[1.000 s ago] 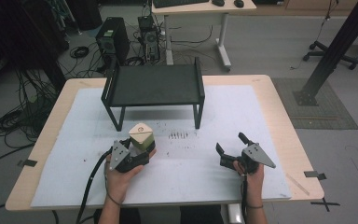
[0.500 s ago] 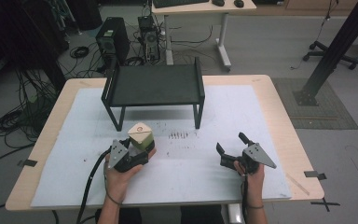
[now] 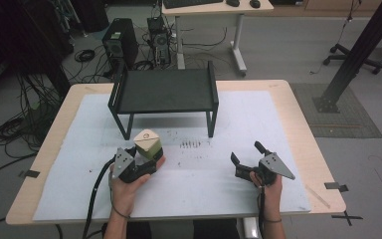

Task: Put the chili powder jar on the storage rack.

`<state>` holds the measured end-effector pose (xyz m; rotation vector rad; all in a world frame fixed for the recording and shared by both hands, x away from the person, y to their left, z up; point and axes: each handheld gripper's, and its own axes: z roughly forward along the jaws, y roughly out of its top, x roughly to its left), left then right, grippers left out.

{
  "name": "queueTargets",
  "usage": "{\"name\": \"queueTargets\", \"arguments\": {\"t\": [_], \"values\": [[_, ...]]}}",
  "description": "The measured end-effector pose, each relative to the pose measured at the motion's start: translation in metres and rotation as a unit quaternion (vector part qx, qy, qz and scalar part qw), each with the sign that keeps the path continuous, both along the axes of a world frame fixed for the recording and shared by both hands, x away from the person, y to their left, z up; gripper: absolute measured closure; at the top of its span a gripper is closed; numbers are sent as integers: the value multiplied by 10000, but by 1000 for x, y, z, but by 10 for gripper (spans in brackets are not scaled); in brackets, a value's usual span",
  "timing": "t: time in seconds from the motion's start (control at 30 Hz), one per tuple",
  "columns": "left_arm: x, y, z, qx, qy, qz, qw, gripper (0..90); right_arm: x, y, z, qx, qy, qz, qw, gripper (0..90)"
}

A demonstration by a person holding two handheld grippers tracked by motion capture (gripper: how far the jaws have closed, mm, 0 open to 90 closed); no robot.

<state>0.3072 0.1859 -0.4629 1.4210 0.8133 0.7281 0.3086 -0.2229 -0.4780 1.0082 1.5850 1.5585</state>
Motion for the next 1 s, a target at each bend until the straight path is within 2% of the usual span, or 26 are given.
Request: {"name": "queueTargets", "arguments": {"t": [0.1, 0.17, 0.27, 0.87, 1.0], "values": [[1, 2, 10, 10, -64, 7, 10000, 288, 0, 0, 0, 4, -1, -3, 10000, 26], [1, 3, 15, -86, -67, 8, 9999, 288, 0, 0, 0, 1, -5, 0, 10000, 26], [2, 4, 21, -103, -75, 3, 9999, 288, 0, 0, 0, 7, -5, -3, 10000, 26], [9, 9, 71, 13, -94, -15, 10000, 288, 0, 0, 0, 31, -18, -3, 10000, 27], [12, 10, 83, -48, -101, -48, 9999, 288, 0, 0, 0, 17, -16, 0, 10000, 27]]}}
